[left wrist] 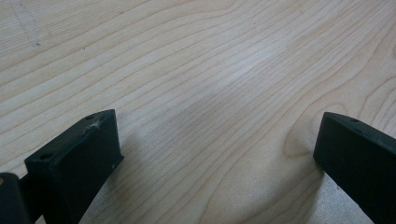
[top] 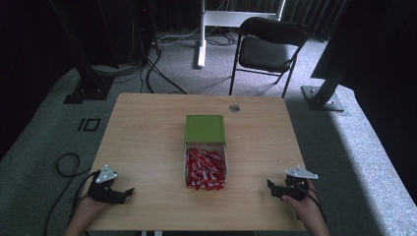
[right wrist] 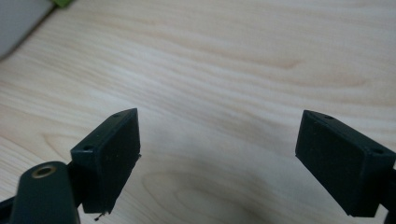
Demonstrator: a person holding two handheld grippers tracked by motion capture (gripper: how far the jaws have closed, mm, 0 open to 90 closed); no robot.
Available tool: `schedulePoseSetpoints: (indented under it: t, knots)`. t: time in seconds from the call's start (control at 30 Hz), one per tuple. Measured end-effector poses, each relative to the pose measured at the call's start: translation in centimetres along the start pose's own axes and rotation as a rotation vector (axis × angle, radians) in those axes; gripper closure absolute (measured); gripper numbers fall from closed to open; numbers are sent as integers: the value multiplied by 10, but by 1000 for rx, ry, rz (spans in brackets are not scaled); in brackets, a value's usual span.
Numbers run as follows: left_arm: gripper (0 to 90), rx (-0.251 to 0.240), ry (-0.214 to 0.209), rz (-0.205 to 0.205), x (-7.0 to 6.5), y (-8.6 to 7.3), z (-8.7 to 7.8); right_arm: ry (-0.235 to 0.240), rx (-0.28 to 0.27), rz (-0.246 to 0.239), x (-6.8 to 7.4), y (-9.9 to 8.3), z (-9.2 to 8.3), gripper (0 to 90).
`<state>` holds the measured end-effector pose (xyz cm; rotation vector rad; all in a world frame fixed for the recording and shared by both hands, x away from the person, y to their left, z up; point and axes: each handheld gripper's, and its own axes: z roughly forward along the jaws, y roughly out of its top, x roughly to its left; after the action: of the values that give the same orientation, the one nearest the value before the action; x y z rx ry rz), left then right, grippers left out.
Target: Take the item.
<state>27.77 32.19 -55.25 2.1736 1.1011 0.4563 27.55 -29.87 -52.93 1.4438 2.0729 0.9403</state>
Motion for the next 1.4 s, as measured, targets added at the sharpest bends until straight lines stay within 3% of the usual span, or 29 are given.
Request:
schedulePoseSetpoints:
  t: [0.3, 0.47, 0.67, 1.4]
  knots:
    - [15, 0, 0, 0, 0, 0, 0, -11, -41, -7, 7, 19, -8, 153]
    - [14, 0, 0, 0, 0, 0, 0, 7, -69, -19, 13, 32, -13, 153]
    - [15, 0, 0, 0, 0, 0, 0, 42, -99, -21, 23, 48, -17, 153]
    - [15, 0, 0, 0, 0, 0, 0, 160, -164, -141, 72, 100, -17, 170]
